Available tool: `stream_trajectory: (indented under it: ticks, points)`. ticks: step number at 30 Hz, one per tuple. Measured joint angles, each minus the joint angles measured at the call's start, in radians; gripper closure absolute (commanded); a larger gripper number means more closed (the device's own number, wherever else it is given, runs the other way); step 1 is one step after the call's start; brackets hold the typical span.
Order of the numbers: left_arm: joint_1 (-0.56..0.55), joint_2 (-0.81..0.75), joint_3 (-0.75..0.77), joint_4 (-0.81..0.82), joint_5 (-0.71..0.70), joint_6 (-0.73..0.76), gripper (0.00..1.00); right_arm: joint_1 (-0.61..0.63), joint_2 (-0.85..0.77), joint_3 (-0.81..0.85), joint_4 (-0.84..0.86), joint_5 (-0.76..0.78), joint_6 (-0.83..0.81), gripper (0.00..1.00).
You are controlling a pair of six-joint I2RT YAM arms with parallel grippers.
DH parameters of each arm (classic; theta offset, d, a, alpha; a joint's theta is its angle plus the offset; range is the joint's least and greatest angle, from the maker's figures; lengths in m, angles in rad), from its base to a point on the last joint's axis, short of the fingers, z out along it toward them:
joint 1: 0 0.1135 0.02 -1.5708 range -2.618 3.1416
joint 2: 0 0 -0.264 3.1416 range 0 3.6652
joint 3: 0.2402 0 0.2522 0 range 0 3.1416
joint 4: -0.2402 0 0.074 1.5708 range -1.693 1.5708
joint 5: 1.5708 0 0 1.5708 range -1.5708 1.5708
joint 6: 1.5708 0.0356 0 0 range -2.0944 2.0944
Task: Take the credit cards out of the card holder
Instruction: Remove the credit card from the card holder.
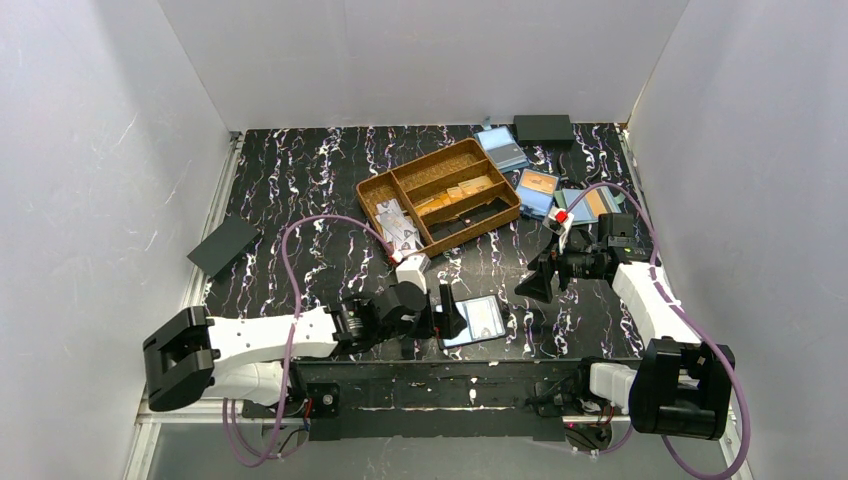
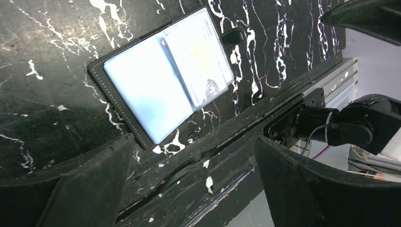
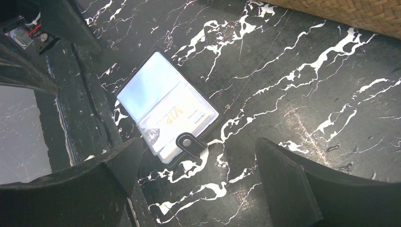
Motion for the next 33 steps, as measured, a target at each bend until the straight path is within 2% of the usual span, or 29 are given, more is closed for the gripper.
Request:
stream_trajectory:
  ticks: [4,5,7,9,10,14,15,17,20,33]
  points:
    - [-0.005,0.058,0.046,0.002,-0.002,-0.026,0.08,0.0,0.0,0.0,-0.006,0.0,0.002,0.07]
    - [-0.008,0.072,0.058,0.005,-0.002,-0.032,0.11,0.0,0.001,0.0,-0.005,-0.001,0.006,0.11]
    - [-0.011,0.092,0.072,0.008,-0.002,-0.039,0.17,0.009,0.006,0.0,0.0,-0.007,0.028,0.22]
    - [-0.012,0.113,0.084,0.01,-0.001,-0.041,0.25,0.031,0.016,0.002,0.016,-0.007,0.056,0.38]
    - [-0.013,0.124,0.089,0.012,0.0,-0.043,0.31,0.048,0.021,0.002,0.023,-0.006,0.069,0.42]
    - [-0.014,0.169,0.1,0.021,-0.002,-0.042,0.53,0.164,0.043,0.01,0.064,0.027,0.138,0.71]
    - [-0.014,0.178,0.1,0.021,-0.003,-0.043,0.6,0.195,0.054,0.016,0.071,0.042,0.161,0.76]
    - [-0.014,0.193,0.1,0.021,-0.006,-0.045,0.64,0.237,0.085,0.031,0.087,0.064,0.195,0.82]
    - [-0.014,0.225,0.114,0.021,-0.018,-0.044,0.7,0.298,0.164,0.044,0.125,0.097,0.272,0.84]
    - [-0.001,0.409,0.198,0.03,-0.008,-0.068,0.69,0.324,0.212,-0.063,0.368,0.156,0.677,0.74]
